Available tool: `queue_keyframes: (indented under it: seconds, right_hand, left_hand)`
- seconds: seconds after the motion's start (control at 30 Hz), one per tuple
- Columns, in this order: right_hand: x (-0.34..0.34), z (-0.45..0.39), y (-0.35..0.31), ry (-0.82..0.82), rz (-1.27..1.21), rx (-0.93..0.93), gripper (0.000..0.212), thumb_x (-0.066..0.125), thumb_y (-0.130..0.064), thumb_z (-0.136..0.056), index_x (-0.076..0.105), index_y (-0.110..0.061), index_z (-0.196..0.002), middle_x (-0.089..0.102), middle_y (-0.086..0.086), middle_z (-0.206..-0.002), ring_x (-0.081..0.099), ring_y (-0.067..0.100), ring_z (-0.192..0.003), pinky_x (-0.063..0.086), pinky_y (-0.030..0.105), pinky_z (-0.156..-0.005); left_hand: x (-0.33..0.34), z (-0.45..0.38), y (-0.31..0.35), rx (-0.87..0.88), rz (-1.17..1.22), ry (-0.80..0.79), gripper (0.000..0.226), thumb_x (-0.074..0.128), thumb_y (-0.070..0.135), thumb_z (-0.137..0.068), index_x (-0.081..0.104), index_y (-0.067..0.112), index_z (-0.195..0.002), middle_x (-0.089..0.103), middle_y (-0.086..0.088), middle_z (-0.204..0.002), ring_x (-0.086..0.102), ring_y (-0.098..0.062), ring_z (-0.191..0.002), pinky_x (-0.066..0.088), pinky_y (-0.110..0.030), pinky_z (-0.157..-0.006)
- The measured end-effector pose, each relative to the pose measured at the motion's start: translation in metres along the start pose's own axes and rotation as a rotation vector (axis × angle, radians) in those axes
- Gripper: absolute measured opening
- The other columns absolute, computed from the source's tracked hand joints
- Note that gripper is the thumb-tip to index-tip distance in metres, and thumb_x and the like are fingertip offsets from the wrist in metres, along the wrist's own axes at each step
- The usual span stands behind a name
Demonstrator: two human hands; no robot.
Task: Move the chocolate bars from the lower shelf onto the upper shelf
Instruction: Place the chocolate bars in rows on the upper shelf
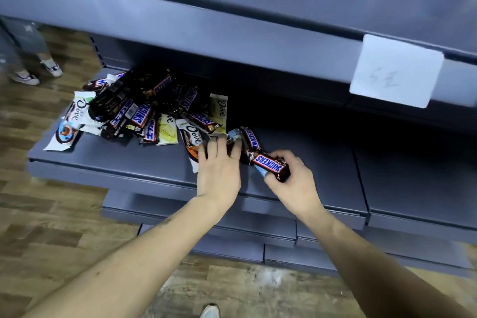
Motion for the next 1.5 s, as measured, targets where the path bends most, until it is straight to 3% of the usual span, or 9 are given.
queue_keyframes:
  seconds: [0.13,0.27,0.4,0.6,0.8,0.97,1.3,1.43,1.5]
  right_hand:
    - [-0.023,0.004,0.017,0.066,0.026,-0.003,0.033,0.071,-0.023,-0.081,0.065,-0.032,-0.112,0.065,-0.017,-0.105,0.059,0.009,-0.101,0.048,0.029,-0.089]
    - [-0.047,0.011,0.035,0.173,0.113,-0.009,0.034,0.071,-0.018,-0.083,0.067,-0.025,-0.116,0.060,-0.014,-0.109,0.054,0.012,-0.108,0.047,0.033,-0.093]
    - [-0.047,0.008,0.040,0.223,0.067,0.068,0.034,0.065,-0.014,-0.083,0.065,-0.023,-0.117,0.058,-0.011,-0.108,0.056,0.015,-0.106,0.047,0.031,-0.093]
    - [-0.050,0.009,0.046,0.250,0.017,0.119,0.039,0.063,-0.012,-0.081,0.064,-0.024,-0.118,0.058,-0.009,-0.110,0.057,0.013,-0.105,0.049,0.030,-0.093]
    - [-0.048,0.008,0.048,0.270,0.014,0.135,0.037,0.070,-0.020,-0.080,0.065,-0.022,-0.116,0.057,-0.011,-0.110,0.056,0.013,-0.106,0.049,0.027,-0.090]
    - [-0.051,0.011,0.046,0.326,-0.047,0.172,0.026,0.073,-0.022,-0.080,0.063,-0.028,-0.103,0.056,-0.014,-0.101,0.058,0.001,-0.092,0.043,0.010,-0.076]
    - [-0.052,0.010,0.047,0.354,-0.162,0.310,0.025,0.070,-0.043,-0.085,0.058,-0.023,-0.091,0.066,-0.010,-0.082,0.062,0.001,-0.074,0.047,0.014,-0.066]
    - [-0.055,0.012,0.049,0.329,-0.126,0.319,0.013,0.048,-0.023,-0.098,0.061,-0.024,-0.100,0.067,-0.011,-0.082,0.064,0.009,-0.080,0.045,0.016,-0.065]
    - [-0.053,0.011,0.048,0.247,-0.104,0.293,0.029,0.048,-0.015,-0.098,0.060,-0.030,-0.118,0.067,-0.019,-0.093,0.064,-0.002,-0.086,0.045,0.008,-0.072]
  left_hand:
    - [0.000,-0.010,0.025,0.100,0.108,0.012,0.065,0.061,0.016,-0.078,0.044,0.021,-0.141,0.045,-0.012,-0.135,0.038,-0.034,-0.121,0.032,-0.046,-0.107]
    - [0.012,-0.011,0.045,0.208,0.161,-0.114,0.067,0.048,0.016,-0.087,0.026,0.026,-0.149,0.023,-0.005,-0.153,0.019,-0.029,-0.138,0.022,-0.039,-0.110]
    - [0.005,-0.016,0.043,0.149,0.145,-0.115,0.064,0.046,0.033,-0.089,0.026,0.021,-0.149,0.030,-0.007,-0.144,0.028,-0.028,-0.128,0.028,-0.036,-0.103]
    - [0.004,-0.016,0.030,0.155,0.178,-0.104,0.053,0.051,0.051,-0.088,0.046,0.024,-0.133,0.038,-0.004,-0.127,0.035,-0.025,-0.115,0.033,-0.037,-0.094]
    - [0.007,-0.015,0.024,0.124,0.270,-0.124,0.050,0.056,0.054,-0.085,0.050,0.028,-0.128,0.040,0.000,-0.128,0.034,-0.023,-0.117,0.034,-0.037,-0.095]
    - [0.008,-0.018,0.022,0.078,0.302,-0.132,0.052,0.061,0.055,-0.082,0.051,0.024,-0.122,0.042,0.001,-0.124,0.038,-0.021,-0.115,0.033,-0.036,-0.092]
    - [0.007,-0.018,0.020,0.040,0.336,-0.114,0.052,0.064,0.055,-0.080,0.051,0.022,-0.117,0.045,0.002,-0.120,0.041,-0.021,-0.112,0.036,-0.037,-0.088]
    - [0.008,-0.017,0.019,0.036,0.369,-0.105,0.052,0.062,0.055,-0.081,0.052,0.022,-0.119,0.045,0.003,-0.123,0.040,-0.020,-0.115,0.035,-0.036,-0.092]
    - [0.009,-0.016,0.019,0.044,0.374,-0.101,0.052,0.061,0.055,-0.082,0.052,0.023,-0.121,0.045,0.003,-0.125,0.040,-0.019,-0.117,0.035,-0.036,-0.093]
Point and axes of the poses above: each hand's wrist, its own z-axis away from the middle knuckle, its own x-axis out of the palm, y = z × x, the point moved 8 cm from there along -z, towards the middle knuckle
